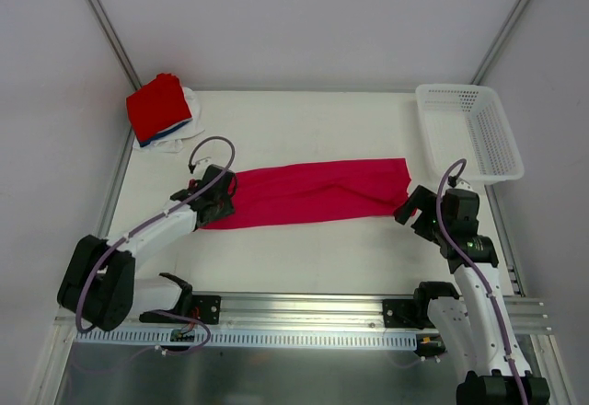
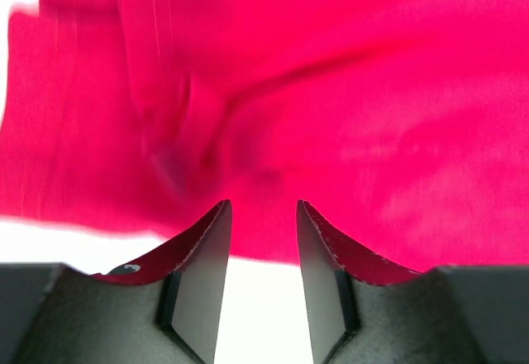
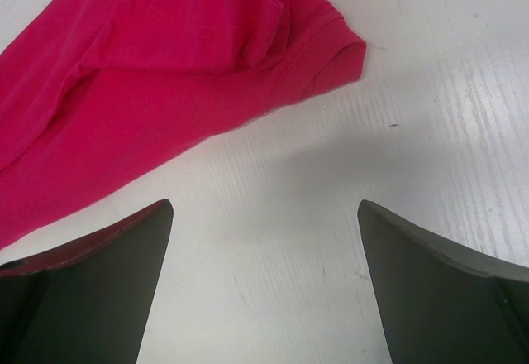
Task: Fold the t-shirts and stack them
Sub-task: Fold the other side of the tshirt into a rectangle
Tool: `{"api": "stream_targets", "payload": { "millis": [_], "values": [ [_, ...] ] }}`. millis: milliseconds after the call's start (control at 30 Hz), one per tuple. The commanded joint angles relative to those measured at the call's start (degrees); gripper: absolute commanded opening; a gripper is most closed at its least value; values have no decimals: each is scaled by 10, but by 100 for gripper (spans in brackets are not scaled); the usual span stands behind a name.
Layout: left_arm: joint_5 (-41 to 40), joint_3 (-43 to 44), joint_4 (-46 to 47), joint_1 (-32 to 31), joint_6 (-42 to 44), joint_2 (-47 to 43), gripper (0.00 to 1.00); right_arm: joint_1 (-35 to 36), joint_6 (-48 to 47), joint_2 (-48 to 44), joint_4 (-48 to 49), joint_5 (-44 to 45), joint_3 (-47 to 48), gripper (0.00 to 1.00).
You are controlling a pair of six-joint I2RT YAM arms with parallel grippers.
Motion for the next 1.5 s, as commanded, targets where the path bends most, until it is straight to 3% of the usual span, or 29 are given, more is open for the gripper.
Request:
{"api": "stream_targets", "payload": {
  "millis": [0,200,267,433,500,633,800,1000,1333,1467],
  "values": [
    [-16,-34,-48,-34,-52,-70,36,-3,-4,-7,-6,-3,-1,99],
    [-110,-47,-72,-61,-49,-183,38,-3,5,1,10,-13,-7,100],
    [-174,-39,-73,-61,-45,-186,41,-3,5,7,12,-18,-7,99],
    [-236,-19,-56,-41,-64,-144,37,-3,-1,5,8,-10,-5,100],
    [-223,-16,-30,-21,-45,-111,36,-3,-6,5,2,-8,-1,99],
    [-88,-31,80,89,-15,-73,34,-3,-11,5,-4,-3,0,100],
    [-15,-69,193,147,40,-77,33,-3,-12,8,3,-6,-2,99],
    [112,-85,297,225,36,-33,31,-3,-14,27,9,-10,-2,99],
    [185,-91,354,290,8,11,30,-3,-17,36,12,-2,-3,99],
    [128,-90,310,290,-31,16,29,-3,-17,44,16,1,-2,99]
  ]
}}
